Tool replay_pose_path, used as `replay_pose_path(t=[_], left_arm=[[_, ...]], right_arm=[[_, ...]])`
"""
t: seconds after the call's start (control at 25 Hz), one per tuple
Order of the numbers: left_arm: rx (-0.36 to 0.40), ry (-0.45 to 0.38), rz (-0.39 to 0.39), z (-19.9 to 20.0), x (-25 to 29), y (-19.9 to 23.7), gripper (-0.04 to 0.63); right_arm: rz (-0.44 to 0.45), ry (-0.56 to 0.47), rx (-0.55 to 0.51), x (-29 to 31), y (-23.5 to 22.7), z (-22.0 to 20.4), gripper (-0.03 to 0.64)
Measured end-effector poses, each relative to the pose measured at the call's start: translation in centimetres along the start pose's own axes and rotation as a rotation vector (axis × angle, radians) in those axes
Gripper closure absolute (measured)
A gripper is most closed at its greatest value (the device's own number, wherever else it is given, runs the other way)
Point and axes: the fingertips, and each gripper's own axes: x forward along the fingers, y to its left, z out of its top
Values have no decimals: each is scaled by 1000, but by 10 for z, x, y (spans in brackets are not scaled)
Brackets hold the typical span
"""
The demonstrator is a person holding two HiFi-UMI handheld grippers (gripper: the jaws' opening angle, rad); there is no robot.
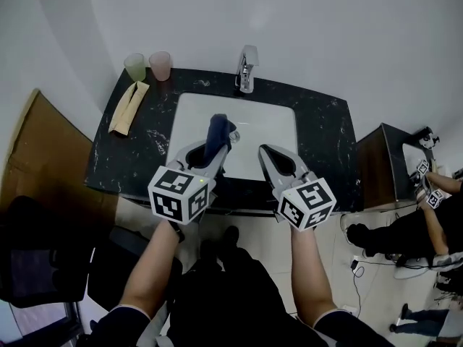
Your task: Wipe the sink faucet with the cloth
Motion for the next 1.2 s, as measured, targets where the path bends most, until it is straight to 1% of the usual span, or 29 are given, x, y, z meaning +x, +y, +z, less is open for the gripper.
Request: replay_pose_path(t=[0.16,0.4,0.52,0.8,0.92,1.04,1.12,1.2], left_arm=[[16,11,27,7,25,22,512],[27,43,75,16,69,46,512],[36,56,94,20,85,55,512],[51,90,113,24,100,78,512],[49,100,96,25,107,93,512],[49,114,50,28,118,105,512],[53,122,11,30,127,111,512],[50,132,-30,31,137,119,512]], right_arm=[[6,-6,4,29,-26,-1,612],[22,-15,-11,63,-71,10,612],[27,-13,-11,78,-88,9,612],[20,-20,19,107,-103,6,612],[-4,-6,9,120,-103,5,611],[-56,18,1,130,-110,5,611],[-92,33,-1,137,-113,8,554],[-127,53,-13,144,-117,10,545]])
